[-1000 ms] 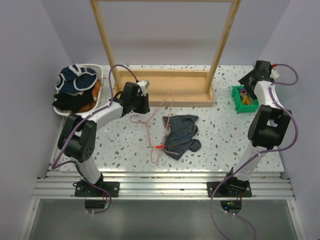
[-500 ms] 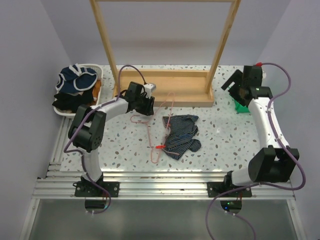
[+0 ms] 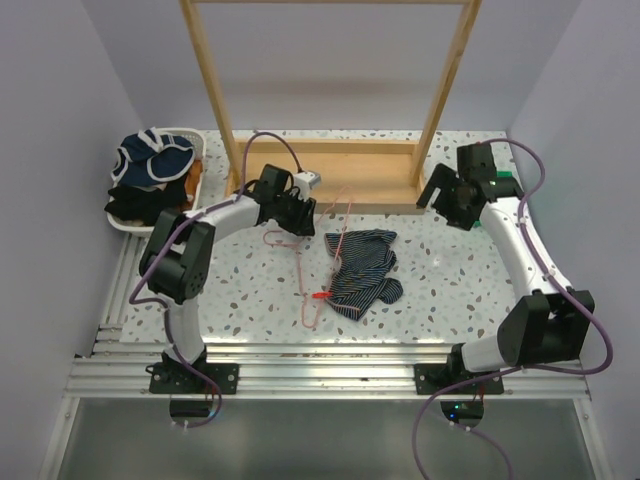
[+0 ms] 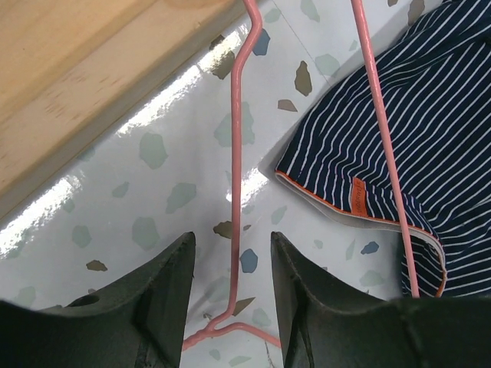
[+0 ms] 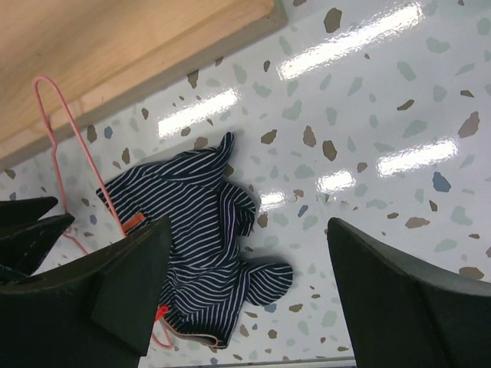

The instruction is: Remove the underwear clipped to the hanger

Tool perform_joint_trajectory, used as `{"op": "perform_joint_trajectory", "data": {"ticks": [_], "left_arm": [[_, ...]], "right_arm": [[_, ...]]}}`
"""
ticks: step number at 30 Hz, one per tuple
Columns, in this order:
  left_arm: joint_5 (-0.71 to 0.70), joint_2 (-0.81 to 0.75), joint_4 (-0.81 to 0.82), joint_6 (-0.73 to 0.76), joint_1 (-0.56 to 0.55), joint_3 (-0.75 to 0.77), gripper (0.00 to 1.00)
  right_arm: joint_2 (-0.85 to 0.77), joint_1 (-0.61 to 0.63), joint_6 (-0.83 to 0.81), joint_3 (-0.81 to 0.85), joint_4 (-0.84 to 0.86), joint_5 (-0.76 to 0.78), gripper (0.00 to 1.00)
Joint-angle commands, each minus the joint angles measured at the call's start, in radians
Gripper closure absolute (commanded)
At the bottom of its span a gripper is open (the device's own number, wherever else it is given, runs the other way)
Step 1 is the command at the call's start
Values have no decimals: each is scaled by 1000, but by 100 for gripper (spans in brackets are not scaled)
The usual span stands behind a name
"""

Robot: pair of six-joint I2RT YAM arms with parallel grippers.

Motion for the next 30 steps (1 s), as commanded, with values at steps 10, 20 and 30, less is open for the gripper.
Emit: {"op": "perform_joint_trajectory", "data": {"ticks": [10,20,30], "left_arm": [[-98,102,-85,56,-50,83,99],[-59,11,-89,-9,-49,25,100],[-56,-21,-65,-48,-49,-27,100]], "right_arm": [[-58,148,-43,-12,-80,-99,21],[16,511,-1,3,-234,-91,22],[283,846,143,135,-249,70,10]]}}
